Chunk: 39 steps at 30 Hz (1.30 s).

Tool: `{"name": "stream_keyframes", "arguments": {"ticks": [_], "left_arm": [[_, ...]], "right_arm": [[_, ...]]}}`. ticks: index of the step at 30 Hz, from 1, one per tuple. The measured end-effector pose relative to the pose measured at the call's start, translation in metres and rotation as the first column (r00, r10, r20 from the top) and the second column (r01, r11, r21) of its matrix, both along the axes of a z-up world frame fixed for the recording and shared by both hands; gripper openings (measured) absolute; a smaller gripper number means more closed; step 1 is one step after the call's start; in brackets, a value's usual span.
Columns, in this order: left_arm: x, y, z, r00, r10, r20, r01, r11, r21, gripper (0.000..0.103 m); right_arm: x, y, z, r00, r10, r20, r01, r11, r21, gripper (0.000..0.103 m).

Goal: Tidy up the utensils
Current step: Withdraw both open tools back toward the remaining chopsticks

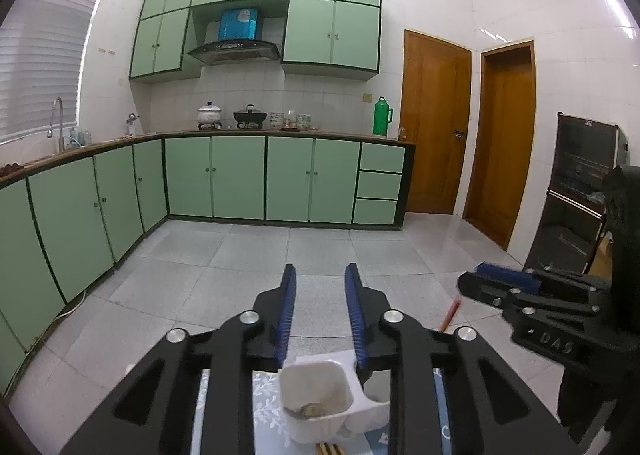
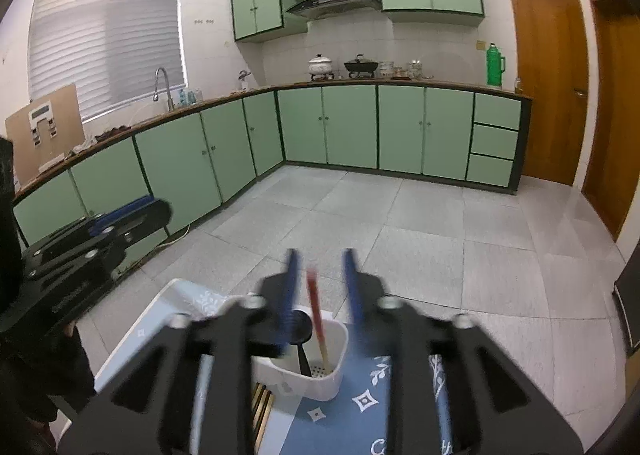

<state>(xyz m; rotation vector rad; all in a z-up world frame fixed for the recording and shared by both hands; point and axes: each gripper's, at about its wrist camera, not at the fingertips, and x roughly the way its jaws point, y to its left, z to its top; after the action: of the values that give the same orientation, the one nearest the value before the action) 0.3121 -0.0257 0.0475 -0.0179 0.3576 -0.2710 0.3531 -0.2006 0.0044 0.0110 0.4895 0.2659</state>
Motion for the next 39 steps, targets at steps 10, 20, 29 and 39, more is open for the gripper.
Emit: {"name": "stream_keyframes", "arguments": {"ticks": [10,20,29,39], "left_arm": [[-0.076,0.03,-0.003,0.999,0.048,-0.019,-0.048,0.999,-0.023,0.062],[-0.145,0.04,-0.083,0.978,0.104,-0.178,-0.097,0.994,0.051,0.078],[-0.17,0.044,-0.163,0.929,0.125,-0.349,-0.09,0.989,0.114,0.078],[-0.179,0.047,-0.213,0.882,0.136,-0.452,-0.084,0.988,0.133,0.078]], "right_arm": [[-0.082,-0.032,0.003,0.994,-0.085,0.062,0.085,0.996,0.011,0.074],[-0.173,-0.019,-0.079,0.994,-0.1,-0.05,0.098,0.994,-0.039,0.091],[-0.213,0.008,-0.167,0.971,-0.071,-0.23,0.063,0.997,-0.039,0.091],[-0.224,0.035,-0.208,0.955,-0.068,-0.289,0.041,0.994,-0.099,0.088]]}}
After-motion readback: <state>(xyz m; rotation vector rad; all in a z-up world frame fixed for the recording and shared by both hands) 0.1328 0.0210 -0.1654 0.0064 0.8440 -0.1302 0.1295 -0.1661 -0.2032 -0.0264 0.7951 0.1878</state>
